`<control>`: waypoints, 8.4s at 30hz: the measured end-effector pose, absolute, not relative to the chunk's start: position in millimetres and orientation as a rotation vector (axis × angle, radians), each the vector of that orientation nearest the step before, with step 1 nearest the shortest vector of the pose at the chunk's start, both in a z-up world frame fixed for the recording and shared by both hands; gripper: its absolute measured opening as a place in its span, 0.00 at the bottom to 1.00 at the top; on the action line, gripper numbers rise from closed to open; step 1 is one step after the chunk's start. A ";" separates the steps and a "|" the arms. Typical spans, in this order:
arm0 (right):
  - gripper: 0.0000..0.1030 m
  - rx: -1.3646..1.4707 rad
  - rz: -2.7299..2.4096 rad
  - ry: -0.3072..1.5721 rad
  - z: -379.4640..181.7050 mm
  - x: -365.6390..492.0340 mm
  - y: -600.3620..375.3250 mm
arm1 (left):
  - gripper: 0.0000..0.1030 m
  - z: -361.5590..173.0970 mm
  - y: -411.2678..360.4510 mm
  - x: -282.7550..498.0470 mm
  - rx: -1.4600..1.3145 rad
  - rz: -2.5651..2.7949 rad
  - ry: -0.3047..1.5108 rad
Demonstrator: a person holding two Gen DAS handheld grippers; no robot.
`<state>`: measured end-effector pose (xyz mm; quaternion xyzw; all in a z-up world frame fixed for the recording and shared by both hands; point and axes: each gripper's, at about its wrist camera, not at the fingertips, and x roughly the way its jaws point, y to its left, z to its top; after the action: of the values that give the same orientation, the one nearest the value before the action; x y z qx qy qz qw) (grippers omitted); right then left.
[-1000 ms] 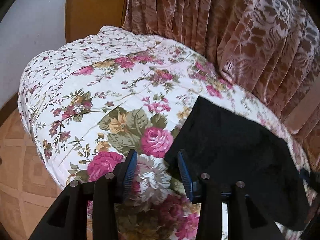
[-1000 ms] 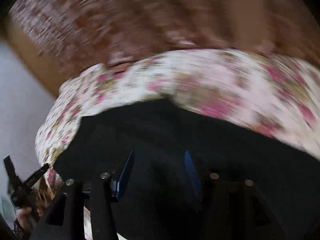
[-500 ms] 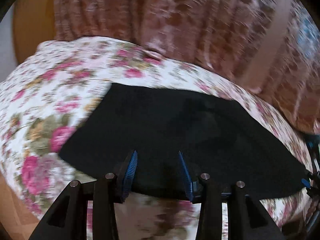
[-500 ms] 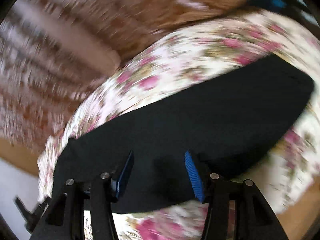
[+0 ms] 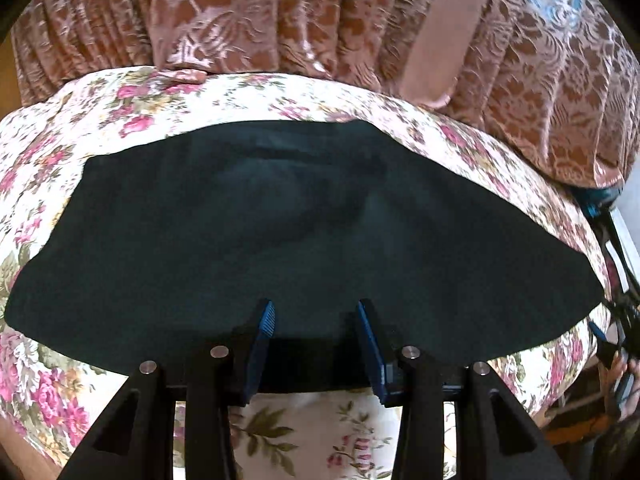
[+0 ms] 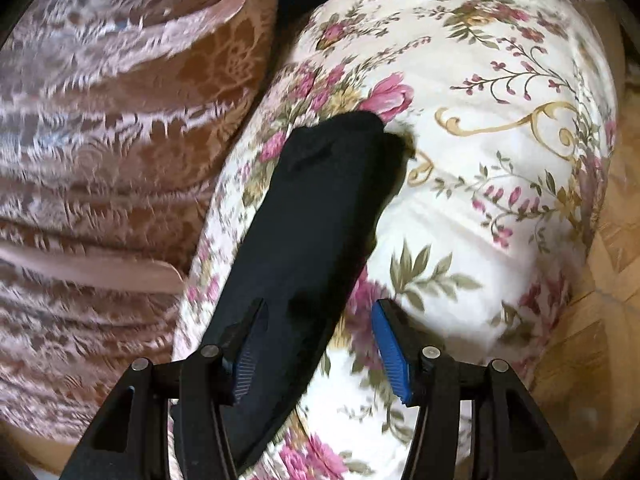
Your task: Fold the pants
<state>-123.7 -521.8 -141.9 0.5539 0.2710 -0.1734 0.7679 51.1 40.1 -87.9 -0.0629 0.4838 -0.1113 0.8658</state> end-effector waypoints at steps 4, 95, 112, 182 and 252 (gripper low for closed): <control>0.43 1.251 -0.367 0.543 -153.8 -118.8 -532.0 | 0.41 -88.6 31.5 49.8 -0.119 -0.242 1.022; 0.72 0.646 0.009 0.884 -116.3 -39.4 -318.0 | 0.18 -20.0 -30.5 97.9 -0.622 -0.877 1.012; 0.72 0.428 -0.223 0.941 -130.8 -37.5 -322.6 | 0.12 -104.0 9.8 85.2 -0.764 -0.746 1.144; 1.00 0.130 0.052 0.956 -109.7 28.7 -182.9 | 0.49 -104.9 246.3 -15.9 -0.939 -0.035 0.864; 0.37 0.502 0.886 1.054 -67.2 125.3 -93.6 | 0.18 -27.0 2.9 7.4 -0.058 -0.628 0.662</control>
<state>125.3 -93.6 -67.2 0.2290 0.4812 0.4045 0.7432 7.4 2.9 -27.0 -0.0280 0.3198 -0.3032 0.8972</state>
